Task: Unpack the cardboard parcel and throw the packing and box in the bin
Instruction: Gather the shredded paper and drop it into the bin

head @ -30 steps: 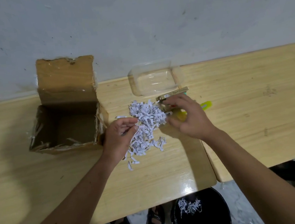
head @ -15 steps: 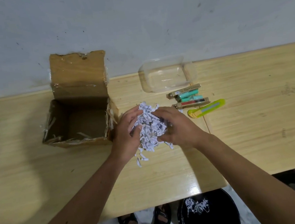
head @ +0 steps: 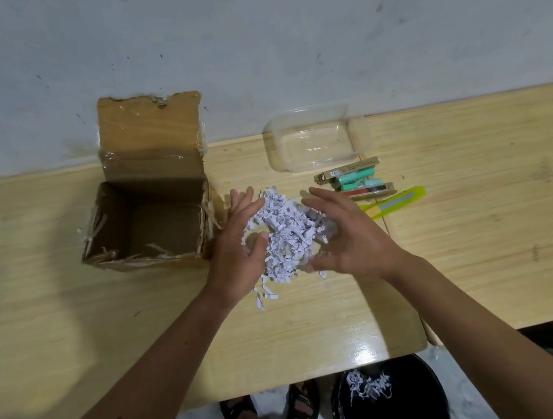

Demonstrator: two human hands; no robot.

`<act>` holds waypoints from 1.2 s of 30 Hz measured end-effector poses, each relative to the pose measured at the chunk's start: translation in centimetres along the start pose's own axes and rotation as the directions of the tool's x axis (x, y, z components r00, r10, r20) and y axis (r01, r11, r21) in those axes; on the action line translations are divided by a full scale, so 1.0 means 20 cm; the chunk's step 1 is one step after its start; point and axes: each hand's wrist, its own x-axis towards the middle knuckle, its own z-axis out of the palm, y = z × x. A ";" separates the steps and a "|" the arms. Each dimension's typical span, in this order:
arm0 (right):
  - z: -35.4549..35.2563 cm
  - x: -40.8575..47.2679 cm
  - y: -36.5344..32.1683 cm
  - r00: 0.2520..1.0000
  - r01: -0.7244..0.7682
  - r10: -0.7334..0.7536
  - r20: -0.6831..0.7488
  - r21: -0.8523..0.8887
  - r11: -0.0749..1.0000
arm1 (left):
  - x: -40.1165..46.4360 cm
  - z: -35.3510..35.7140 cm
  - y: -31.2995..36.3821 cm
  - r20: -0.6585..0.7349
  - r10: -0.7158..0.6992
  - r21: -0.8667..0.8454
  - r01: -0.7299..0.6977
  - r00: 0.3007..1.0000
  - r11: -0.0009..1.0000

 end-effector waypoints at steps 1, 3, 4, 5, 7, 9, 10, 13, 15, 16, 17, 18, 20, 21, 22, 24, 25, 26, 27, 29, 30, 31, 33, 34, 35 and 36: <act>0.00 0.00 0.01 0.999 -0.001 0.002 0.043 -0.011 1.000 | 0.00 0.00 -0.01 0.024 -0.024 -0.012 0.024 0.999 1.000; 0.02 0.00 0.02 0.995 0.019 -0.014 0.101 -0.053 0.998 | -0.01 -0.01 -0.03 0.069 -0.057 -0.012 0.058 0.996 0.998; 0.03 0.01 0.03 0.993 0.029 -0.021 0.118 -0.073 0.997 | -0.01 -0.01 -0.04 0.090 -0.063 -0.006 0.063 0.994 0.998; 0.03 0.01 0.03 0.991 0.038 -0.026 0.130 -0.086 0.996 | -0.02 -0.02 -0.04 0.120 -0.064 -0.003 0.065 0.991 0.998; 0.05 0.03 0.03 0.990 0.050 -0.037 0.137 -0.096 0.994 | -0.03 -0.03 -0.05 0.207 -0.063 0.004 0.063 0.976 0.998; 0.06 0.06 0.03 0.990 0.065 -0.051 0.133 -0.101 0.993 | -0.03 -0.05 -0.06 0.281 -0.074 0.039 0.066 0.957 0.997; 0.06 0.08 0.03 0.990 0.075 -0.062 0.129 -0.102 0.992 | -0.03 -0.07 -0.07 0.306 -0.078 0.060 0.063 0.949 0.996; 0.08 0.11 0.03 0.988 0.099 -0.087 0.124 -0.098 0.990 | -0.02 -0.08 -0.09 0.331 -0.074 0.069 0.055 0.941 0.996; 0.09 0.13 0.03 0.986 0.103 -0.089 0.139 -0.091 0.991 | -0.02 -0.07 -0.10 0.315 -0.087 0.046 0.076 0.945 0.996; 0.11 0.13 0.02 0.986 0.109 -0.096 0.140 -0.085 0.990 | -0.03 -0.06 -0.10 0.299 -0.100 0.045 0.090 0.949 0.995; 0.12 0.14 0.01 0.985 0.122 -0.111 0.131 -0.078 0.989 | -0.04 -0.05 -0.10 0.279 -0.114 0.048 0.105 0.953 0.993; 0.13 0.14 0.01 0.985 0.136 -0.128 0.116 -0.070 0.988 | -0.04 -0.04 -0.10 0.256 -0.127 0.053 0.117 0.958 0.992; 0.15 0.15 -0.01 0.987 0.145 -0.140 0.085 -0.056 0.988 | -0.03 -0.03 -0.09 0.201 -0.140 0.049 0.133 0.970 0.990; 0.16 0.15 -0.02 0.988 0.140 -0.137 0.071 -0.048 0.989 | -0.03 -0.02 -0.09 0.175 -0.149 0.033 0.145 0.973 0.989; 0.17 0.14 -0.03 0.990 0.135 -0.133 0.054 -0.038 0.990 | -0.03 -0.02 -0.09 0.152 -0.161 0.020 0.159 0.975 0.987; 0.20 0.13 -0.05 0.992 0.123 -0.122 0.009 -0.017 0.992 | -0.03 -0.01 -0.10 0.116 -0.192 0.004 0.193 0.975 0.981; 0.21 0.11 -0.06 0.993 0.116 -0.116 -0.022 -0.007 0.993 | -0.04 -0.01 -0.10 0.107 -0.208 -0.011 0.210 0.972 0.978; 0.23 0.09 -0.08 0.993 0.109 -0.108 -0.056 0.004 0.994 | -0.05 -0.01 -0.11 0.103 -0.215 -0.027 0.219 0.971 0.975; 0.24 0.07 -0.10 0.992 0.097 -0.095 -0.087 0.017 0.995 | -0.05 -0.01 -0.11 0.102 -0.215 -0.040 0.220 0.971 0.975; 0.27 0.02 -0.12 0.989 0.060 -0.053 -0.138 0.047 0.997 | -0.06 -0.02 -0.11 0.102 -0.208 -0.064 0.215 0.973 0.974; 0.27 0.00 -0.13 0.987 0.031 -0.020 -0.158 0.062 0.998 | -0.07 -0.02 -0.11 0.108 -0.209 -0.074 0.217 0.972 0.973; 0.28 -0.03 -0.13 0.985 -0.005 0.019 -0.171 0.079 0.997 | -0.08 -0.01 -0.11 0.113 -0.209 -0.076 0.219 0.971 0.973; 0.26 -0.09 -0.15 0.977 -0.072 0.094 -0.192 0.117 0.990 | -0.09 0.00 -0.11 0.126 -0.187 -0.072 0.197 0.974 0.978; 0.26 -0.12 -0.15 0.972 -0.093 0.119 -0.205 0.132 0.987 | -0.10 0.01 -0.10 0.136 -0.162 -0.073 0.173 0.977 0.982; 0.25 -0.15 -0.16 0.966 -0.107 0.138 -0.219 0.147 0.983 | -0.11 0.02 -0.09 0.148 -0.136 -0.076 0.148 0.980 0.986; 0.23 -0.18 -0.18 0.959 -0.120 0.158 -0.236 0.166 0.979 | -0.11 0.03 -0.07 0.161 -0.111 -0.079 0.125 0.981 0.989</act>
